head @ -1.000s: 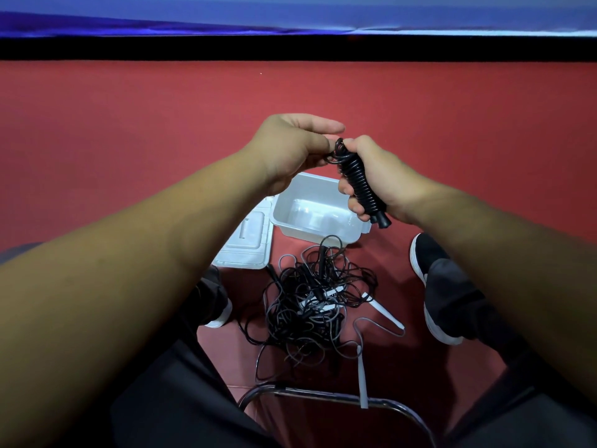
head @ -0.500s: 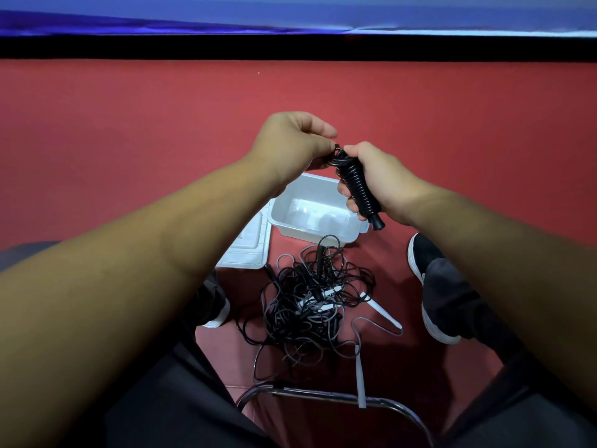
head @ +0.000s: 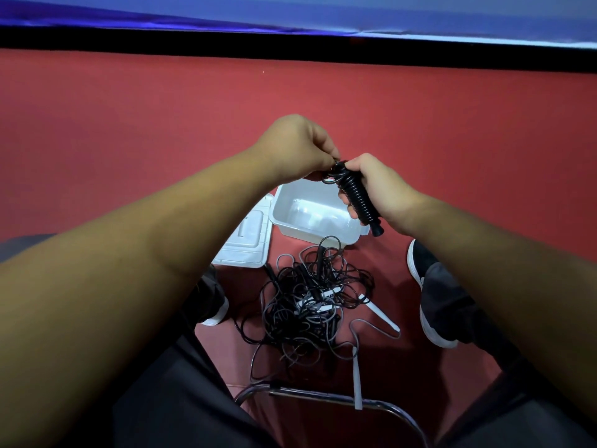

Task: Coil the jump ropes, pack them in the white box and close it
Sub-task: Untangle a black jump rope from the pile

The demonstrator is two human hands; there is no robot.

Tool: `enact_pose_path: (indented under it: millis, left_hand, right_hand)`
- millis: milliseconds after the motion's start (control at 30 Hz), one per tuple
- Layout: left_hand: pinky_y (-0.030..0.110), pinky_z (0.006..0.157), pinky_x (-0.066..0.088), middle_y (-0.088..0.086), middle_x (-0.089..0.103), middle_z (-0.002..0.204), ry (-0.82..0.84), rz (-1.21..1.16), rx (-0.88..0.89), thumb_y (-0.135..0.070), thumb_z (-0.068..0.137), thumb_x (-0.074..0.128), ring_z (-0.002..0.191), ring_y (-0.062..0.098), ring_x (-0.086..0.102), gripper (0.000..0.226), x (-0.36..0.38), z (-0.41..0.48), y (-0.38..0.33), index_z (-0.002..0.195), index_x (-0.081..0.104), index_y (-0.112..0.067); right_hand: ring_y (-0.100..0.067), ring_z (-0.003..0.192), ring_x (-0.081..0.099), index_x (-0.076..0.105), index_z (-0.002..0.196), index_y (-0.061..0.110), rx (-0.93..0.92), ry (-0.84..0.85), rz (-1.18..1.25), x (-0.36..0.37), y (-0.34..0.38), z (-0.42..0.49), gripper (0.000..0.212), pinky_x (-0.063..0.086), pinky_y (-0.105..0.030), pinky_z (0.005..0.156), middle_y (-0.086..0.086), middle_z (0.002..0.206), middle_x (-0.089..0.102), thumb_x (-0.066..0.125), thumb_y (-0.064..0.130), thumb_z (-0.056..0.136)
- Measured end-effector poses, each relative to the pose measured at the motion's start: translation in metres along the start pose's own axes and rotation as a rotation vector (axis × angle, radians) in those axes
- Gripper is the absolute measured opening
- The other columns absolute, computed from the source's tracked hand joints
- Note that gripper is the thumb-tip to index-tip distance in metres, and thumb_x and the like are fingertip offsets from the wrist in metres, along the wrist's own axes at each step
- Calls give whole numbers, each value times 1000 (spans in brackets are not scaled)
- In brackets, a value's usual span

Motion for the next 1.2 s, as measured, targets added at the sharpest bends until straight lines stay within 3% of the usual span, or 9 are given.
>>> enact_pose_path:
  millis: [233,367,567,667,800,933,1200]
  left_hand:
    - [38,82,64,32,73,98,100,-185,-20,8,91,66,79,27,71,15,4,-3,9,103,74,7]
    - [37,85,62,27,71,94,169,-225,-59,8,92,63,81,26,68,17,6,-3,15,106,71,8]
    - [27,69,60,18,71,88,154,-358,-150,2,94,59,76,22,66,16,8,1,20,95,73,-6]
    - [28,64,43,11,76,90,108,-268,-162,-13,91,67,76,11,69,15,5,4,23,99,79,-10]
    - [28,58,30,8,74,85,45,-265,-190,-19,90,70,62,4,64,28,6,5,27,107,77,2]
    - [27,57,30,6,69,77,-27,-395,-234,-16,89,69,67,11,68,8,3,7,28,94,70,-10]
    - [27,57,35,1,68,72,-41,-576,-325,-14,94,63,71,18,70,8,2,7,29,87,66,-14]
  right_hand:
    - [-26,58,51,56,103,13,55,165,41,3,-6,-2,49,42,-36,58,-8,73,55,40,55,83]
    - [-26,58,52,58,109,11,102,220,74,5,-10,-3,56,41,-35,56,-7,75,56,42,57,81]
    - [-26,58,53,57,116,11,76,251,126,4,-3,-3,57,40,-33,56,-8,77,56,43,56,84]
    - [-24,56,52,59,112,11,81,258,123,0,0,-2,56,39,-31,56,-6,77,55,45,58,84]
    - [-21,53,45,55,110,13,109,279,120,-2,1,-3,50,33,-31,55,-4,74,50,46,57,89]
    - [-20,55,39,55,106,16,133,308,65,0,1,-6,49,29,-31,54,-3,73,45,53,59,84]
    - [-19,52,38,54,103,18,121,253,-1,-1,3,-6,44,30,-27,51,-1,72,46,54,61,92]
Point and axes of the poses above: each hand's wrist, its own z-axis towards the middle knuckle, its own x-axis out of the palm, y = z × x, the point moved 4 cm from there along z, towards the middle knuckle
